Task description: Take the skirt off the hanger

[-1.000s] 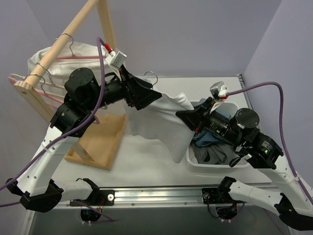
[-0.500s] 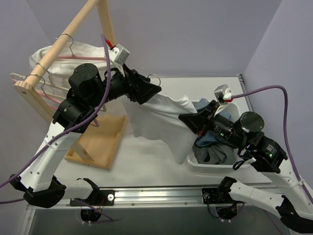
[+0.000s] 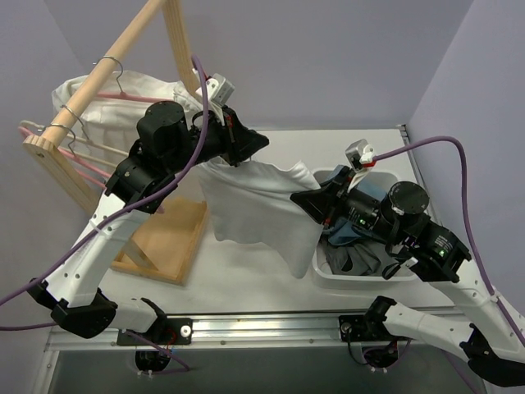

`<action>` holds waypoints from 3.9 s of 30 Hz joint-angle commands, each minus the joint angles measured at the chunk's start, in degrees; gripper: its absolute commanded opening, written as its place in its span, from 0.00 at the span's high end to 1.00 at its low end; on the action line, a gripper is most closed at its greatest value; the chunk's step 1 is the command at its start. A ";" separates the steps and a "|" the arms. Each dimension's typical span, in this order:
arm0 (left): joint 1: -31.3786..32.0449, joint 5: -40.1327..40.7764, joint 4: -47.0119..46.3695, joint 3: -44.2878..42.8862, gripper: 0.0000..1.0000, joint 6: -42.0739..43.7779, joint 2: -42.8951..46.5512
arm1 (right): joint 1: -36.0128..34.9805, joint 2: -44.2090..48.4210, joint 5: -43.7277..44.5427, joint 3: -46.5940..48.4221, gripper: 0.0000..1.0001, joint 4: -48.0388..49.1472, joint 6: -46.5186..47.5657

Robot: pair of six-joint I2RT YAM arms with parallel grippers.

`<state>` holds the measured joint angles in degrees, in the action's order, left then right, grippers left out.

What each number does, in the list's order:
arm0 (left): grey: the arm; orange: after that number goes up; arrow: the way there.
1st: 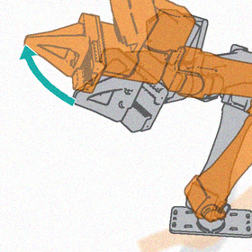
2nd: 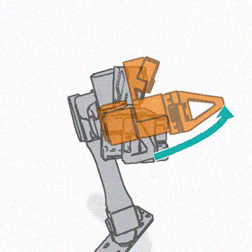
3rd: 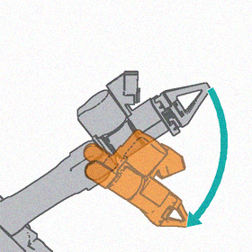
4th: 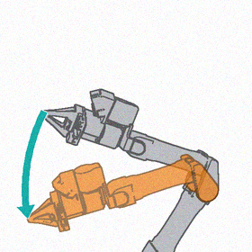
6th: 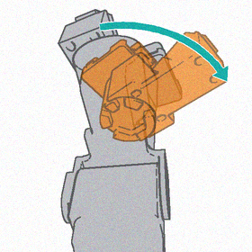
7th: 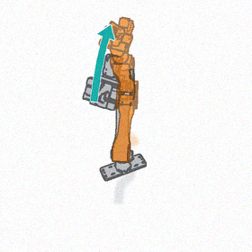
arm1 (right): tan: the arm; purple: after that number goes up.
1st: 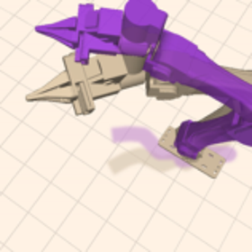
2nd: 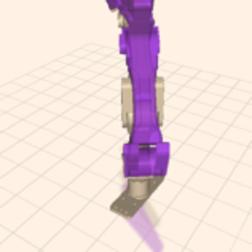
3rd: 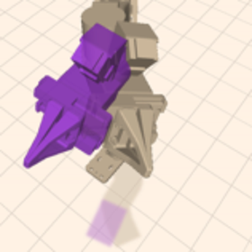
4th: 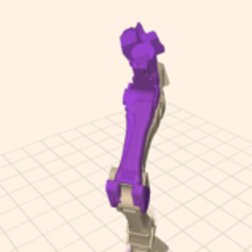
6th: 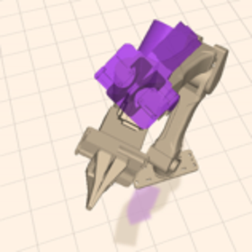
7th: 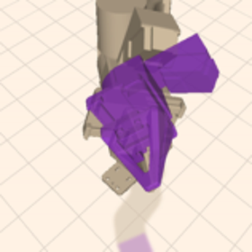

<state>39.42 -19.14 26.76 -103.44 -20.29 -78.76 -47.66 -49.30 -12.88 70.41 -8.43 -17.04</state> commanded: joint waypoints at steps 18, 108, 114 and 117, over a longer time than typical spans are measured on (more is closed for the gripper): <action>3.30 5.42 0.57 -4.40 0.98 3.42 -0.43 | 0.11 -6.25 5.59 11.06 0.56 1.13 0.78; 3.65 -14.09 -14.03 10.36 0.98 -14.96 6.25 | 9.34 -3.36 47.58 14.34 1.00 -11.88 5.89; 5.05 -12.16 -6.40 7.47 0.98 -8.91 4.67 | 10.21 -2.46 54.37 -2.10 1.00 -17.66 -8.50; 6.46 -9.35 -2.70 6.23 0.98 -5.30 4.23 | 14.07 -5.27 51.22 -7.80 1.00 -20.31 -13.01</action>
<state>44.66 -30.87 19.62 -93.86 -31.07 -74.24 -36.34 -51.92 36.58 67.02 -26.72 -21.39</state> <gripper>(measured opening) 0.047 0.044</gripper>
